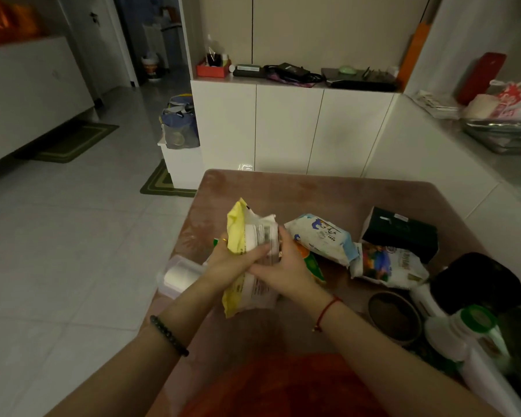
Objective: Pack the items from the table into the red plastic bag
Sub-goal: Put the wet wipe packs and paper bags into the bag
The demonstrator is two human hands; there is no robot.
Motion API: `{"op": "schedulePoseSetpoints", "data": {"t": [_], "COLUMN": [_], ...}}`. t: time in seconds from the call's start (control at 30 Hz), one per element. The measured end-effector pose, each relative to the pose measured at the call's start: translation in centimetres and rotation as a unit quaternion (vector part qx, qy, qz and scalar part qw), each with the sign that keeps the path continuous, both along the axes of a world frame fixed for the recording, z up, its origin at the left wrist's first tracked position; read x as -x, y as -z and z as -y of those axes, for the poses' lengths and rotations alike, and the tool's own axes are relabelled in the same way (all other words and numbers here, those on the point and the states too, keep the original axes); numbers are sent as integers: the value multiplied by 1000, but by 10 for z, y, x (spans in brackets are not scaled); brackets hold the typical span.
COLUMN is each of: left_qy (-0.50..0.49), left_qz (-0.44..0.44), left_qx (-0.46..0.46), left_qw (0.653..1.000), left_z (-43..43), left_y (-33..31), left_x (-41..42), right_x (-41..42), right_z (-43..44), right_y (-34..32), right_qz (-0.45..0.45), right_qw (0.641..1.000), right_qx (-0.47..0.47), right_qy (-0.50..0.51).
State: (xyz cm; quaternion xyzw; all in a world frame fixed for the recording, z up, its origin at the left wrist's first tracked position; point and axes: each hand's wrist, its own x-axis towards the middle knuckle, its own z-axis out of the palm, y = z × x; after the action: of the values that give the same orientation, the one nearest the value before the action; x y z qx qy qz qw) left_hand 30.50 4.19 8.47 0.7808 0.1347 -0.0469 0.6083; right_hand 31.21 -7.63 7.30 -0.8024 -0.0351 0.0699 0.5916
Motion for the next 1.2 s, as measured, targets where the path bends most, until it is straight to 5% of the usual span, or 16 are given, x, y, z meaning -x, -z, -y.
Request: {"op": "schedulePoseSetpoints", "data": {"t": [0.2,0.33,0.43,0.53,0.63,0.73,0.8,0.87,1.1,1.2], "left_qy": [64,160,263,377,336,223,233,230,236,264], "left_qz": [34,101,184,111,118,77,87,127,137,108], "left_qx": [226,233,46,-260,-415,-331,-330,-309,-178,-157], "left_qw": [971,954,946,882,837,914,910,914,946,946], "left_z": [8,20,6,-13,-26,-26,-21,-18,-9,-9], "left_y": [-56,-80,-79,-48,-14,-21,-35,-43,-55,-50], "left_x": [52,105,143,165,172,174,171,168,169,165], "right_x": [49,112,156,190,224,253,259,261,259,266], "right_z": [38,61,80,96,95,83,82,88,101,102], "right_y": [-77,-115,-133,-136,-125,-93,-60,-27,9,0], "right_qz": [-17,-10,101,202,241,311,374,360,138,82], "right_qw": [996,981,986,977,968,914,824,776,797,768], "right_qx": [-47,-147,-108,-61,-31,189,356,455,565,604], "right_qy": [-75,-125,-74,-5,-62,-181,-234,-248,-161,-197]}}
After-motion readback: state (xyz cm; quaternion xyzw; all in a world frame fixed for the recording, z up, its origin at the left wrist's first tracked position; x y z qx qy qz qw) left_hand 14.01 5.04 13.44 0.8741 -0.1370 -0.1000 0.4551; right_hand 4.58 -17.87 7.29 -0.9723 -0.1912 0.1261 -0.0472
